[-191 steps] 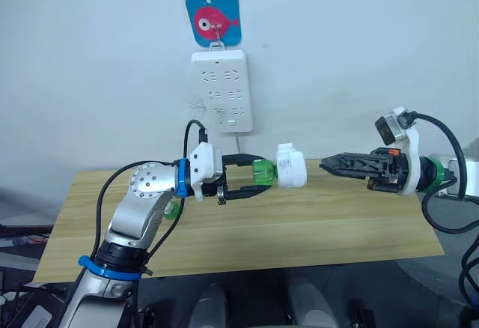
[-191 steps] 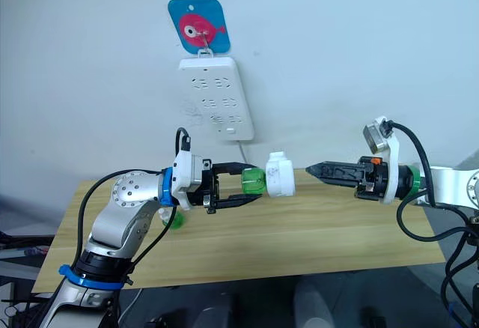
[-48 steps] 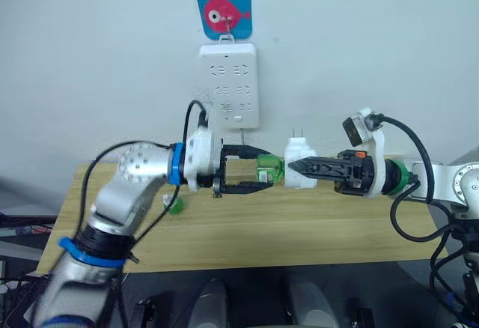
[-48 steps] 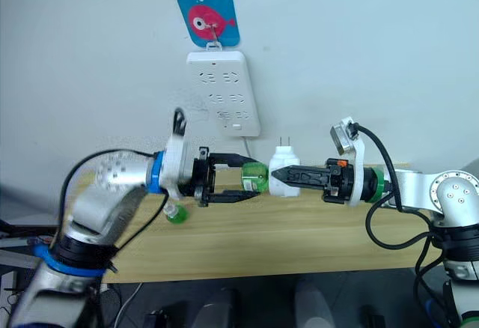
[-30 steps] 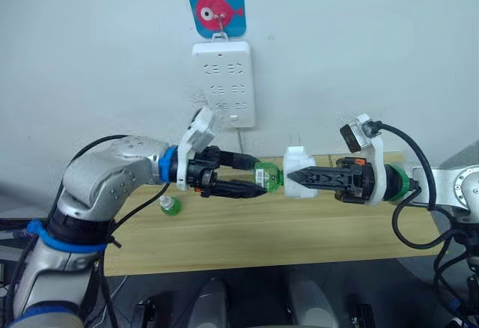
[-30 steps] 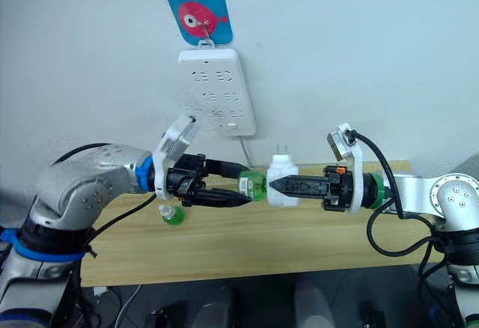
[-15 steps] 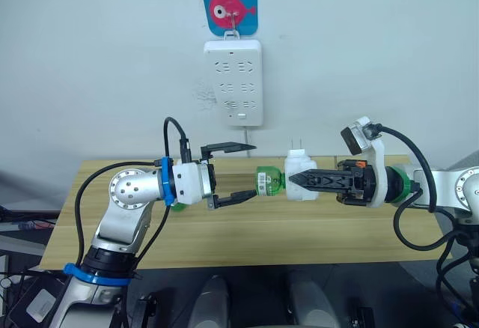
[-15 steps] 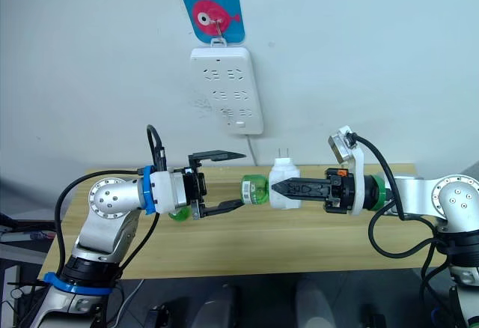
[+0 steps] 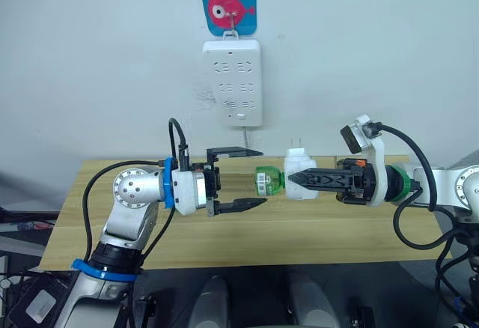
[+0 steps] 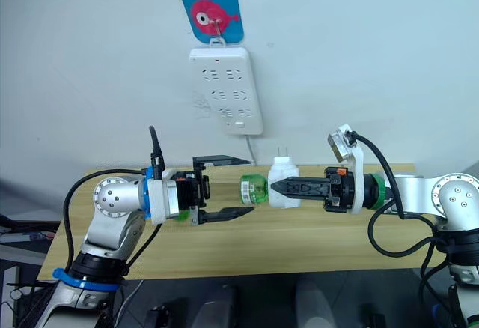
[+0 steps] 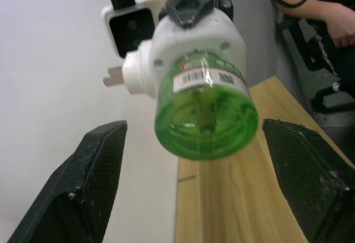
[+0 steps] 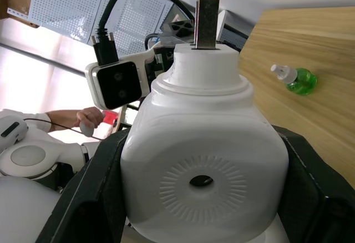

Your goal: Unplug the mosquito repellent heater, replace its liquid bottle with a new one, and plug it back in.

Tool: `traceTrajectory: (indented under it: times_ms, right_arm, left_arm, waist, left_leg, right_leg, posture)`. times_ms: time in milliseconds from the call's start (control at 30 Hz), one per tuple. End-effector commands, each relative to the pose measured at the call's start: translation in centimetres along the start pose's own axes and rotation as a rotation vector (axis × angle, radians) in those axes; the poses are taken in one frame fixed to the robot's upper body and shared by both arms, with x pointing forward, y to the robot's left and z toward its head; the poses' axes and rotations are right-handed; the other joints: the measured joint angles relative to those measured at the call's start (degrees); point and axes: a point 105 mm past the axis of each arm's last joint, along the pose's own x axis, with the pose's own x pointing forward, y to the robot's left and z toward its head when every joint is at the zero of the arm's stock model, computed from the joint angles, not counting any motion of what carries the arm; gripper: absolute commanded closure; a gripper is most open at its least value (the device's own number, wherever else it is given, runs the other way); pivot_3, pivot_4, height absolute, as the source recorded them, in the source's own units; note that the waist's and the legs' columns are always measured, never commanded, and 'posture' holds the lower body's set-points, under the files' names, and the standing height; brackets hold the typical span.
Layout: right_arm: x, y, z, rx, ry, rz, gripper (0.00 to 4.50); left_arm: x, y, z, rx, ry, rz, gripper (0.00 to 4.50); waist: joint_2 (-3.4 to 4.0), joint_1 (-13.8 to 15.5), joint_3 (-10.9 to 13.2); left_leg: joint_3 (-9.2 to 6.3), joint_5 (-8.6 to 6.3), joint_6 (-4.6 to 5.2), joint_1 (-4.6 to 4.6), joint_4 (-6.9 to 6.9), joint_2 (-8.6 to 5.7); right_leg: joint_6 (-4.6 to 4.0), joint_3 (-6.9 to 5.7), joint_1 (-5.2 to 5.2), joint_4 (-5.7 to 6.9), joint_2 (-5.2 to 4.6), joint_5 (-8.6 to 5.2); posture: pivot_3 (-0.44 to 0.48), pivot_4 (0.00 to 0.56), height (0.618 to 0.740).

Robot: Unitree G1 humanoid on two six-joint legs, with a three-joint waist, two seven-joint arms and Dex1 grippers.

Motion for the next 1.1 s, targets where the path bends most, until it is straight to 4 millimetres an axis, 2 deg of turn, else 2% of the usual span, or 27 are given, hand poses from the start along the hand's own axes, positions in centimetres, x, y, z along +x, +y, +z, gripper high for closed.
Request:
traceTrajectory:
  times_ms: [33,167,267,300,367,433,533,600,667,733,800,933,1000,1100]
  right_arm:
    - [0.0,1.1,0.3,-0.027,-0.002,0.041,1.49]
    - [0.0,1.1,0.3,-0.028,-0.002,0.04,1.49]
    - [0.0,1.1,0.3,-0.027,-0.001,0.04,1.49]
    - [0.0,1.1,0.3,-0.028,-0.001,0.04,1.49]
    - [0.0,1.1,0.3,-0.028,-0.002,0.039,1.49]
    - [-0.1,1.1,0.3,-0.03,0.0,0.038,1.49]
    - [-0.3,1.1,0.3,-0.033,0.005,0.031,1.49]
    - [-0.3,1.0,0.2,-0.036,0.007,0.028,1.49]
    - [-0.3,1.1,0.1,-0.038,0.01,0.028,1.49]
    - [-0.2,1.1,0.1,-0.038,0.011,0.03,1.49]
    - [-0.2,1.1,0.1,-0.038,0.012,0.032,1.49]
    - [-0.2,1.1,0.1,-0.037,0.01,0.032,1.49]
    - [-0.3,1.1,0.0,-0.036,0.009,0.031,1.49]
    - [-0.4,1.2,-0.1,-0.034,0.011,0.034,1.49]
  left_arm:
    - [0.3,0.0,0.7,0.031,-0.038,-0.005,0.38]
    - [0.6,0.2,1.0,0.032,-0.051,0.001,1.18]
    - [0.7,0.3,1.2,0.029,-0.055,0.0,2.09]
    - [0.7,0.3,1.2,0.027,-0.055,0.0,2.25]
    - [0.5,0.5,1.3,0.006,-0.045,-0.009,2.25]
    - [0.3,0.8,1.0,-0.096,-0.004,-0.025,2.25]
    - [-0.6,1.8,-0.6,-0.56,0.165,-0.02,2.25]
    - [-1.3,2.4,-0.8,-0.88,0.237,-0.044,2.25]
    - [-1.9,2.9,-0.2,-1.072,0.258,-0.101,2.25]
    - [-1.8,3.7,0.4,-1.19,0.246,-0.114,2.25]
    - [-1.5,4.0,0.6,-1.24,0.244,-0.112,2.25]
    - [-1.3,3.4,0.2,-1.149,0.27,-0.114,2.25]
    - [-1.5,2.4,0.1,-1.017,0.29,-0.158,1.54]
    - [-1.9,0.8,0.2,-0.832,0.296,-0.237,0.71]
  waist:
    - [0.0,-0.1,0.0]
    - [0.0,-0.15,0.0]
    - [0.0,-0.14,0.0]
    - [0.0,-0.15,0.0]
    - [0.0,-0.15,0.0]
    - [0.0,-0.16,0.0]
    - [-0.03,-0.37,0.05]
    - [-0.02,-0.38,0.06]
    - [-0.03,-0.44,0.08]
    - [-0.01,-0.6,0.09]
    - [-0.01,-0.73,0.1]
    - [0.01,-0.94,0.11]
    - [0.02,-0.97,0.12]
    - [0.07,-0.96,0.14]
  left_leg:
    - [0.0,0.0,0.0,0.0,0.0,0.0]
    - [0.01,0.0,0.01,0.01,0.01,0.0]
    - [0.01,-0.01,0.01,0.01,0.01,0.0]
    - [0.01,-0.01,0.01,0.01,0.01,0.0]
    - [0.01,-0.01,0.01,0.01,0.01,0.0]
    - [0.0,-0.01,0.01,0.01,0.01,0.0]
    - [-0.04,-0.01,0.02,0.01,0.01,0.01]
    - [-0.14,-0.01,0.02,0.0,0.02,0.0]
    - [-0.17,-0.01,0.02,0.02,0.03,-0.01]
    - [-0.14,-0.03,0.05,0.03,0.01,-0.01]
    - [-0.13,-0.07,0.12,0.02,0.01,0.0]
    - [-0.06,-0.06,0.11,0.03,-0.01,0.04]
    - [-0.04,-0.06,0.11,0.04,-0.01,0.06]
    - [0.05,-0.06,0.1,0.07,-0.05,0.1]
  right_leg:
    - [0.0,0.0,0.0,0.0,0.0,0.0]
    - [0.0,0.02,0.0,0.02,0.01,0.0]
    - [0.0,0.01,0.0,0.02,0.01,0.0]
    - [0.0,0.01,0.0,0.01,0.01,0.0]
    - [0.0,0.01,0.0,0.01,0.01,0.0]
    - [0.0,0.01,0.0,0.02,0.01,0.0]
    - [0.0,0.0,0.0,0.04,0.03,0.0]
    - [0.01,-0.05,0.0,0.08,0.06,-0.01]
    - [0.02,-0.09,0.03,0.07,0.05,-0.01]
    - [0.02,-0.1,0.01,0.06,0.08,-0.02]
    - [0.02,-0.1,-0.01,0.04,0.09,-0.02]
    - [0.01,-0.06,-0.04,0.02,0.09,-0.02]
    - [0.0,-0.03,-0.04,0.02,0.09,-0.02]
    - [-0.02,0.03,-0.07,0.02,0.11,-0.03]
  posture:
    - [-0.112,0.218,0.734]
    - [-0.112,0.218,0.734]
    - [-0.11,0.217,0.734]
    - [-0.11,0.217,0.734]
    - [-0.108,0.218,0.734]
    - [-0.107,0.222,0.734]
    - [-0.098,0.224,0.734]
    - [-0.098,0.224,0.734]
    - [-0.098,0.224,0.734]
    - [-0.099,0.224,0.734]
    - [-0.1,0.224,0.734]
    - [-0.102,0.224,0.734]
    - [-0.103,0.226,0.734]
    - [-0.102,0.225,0.734]
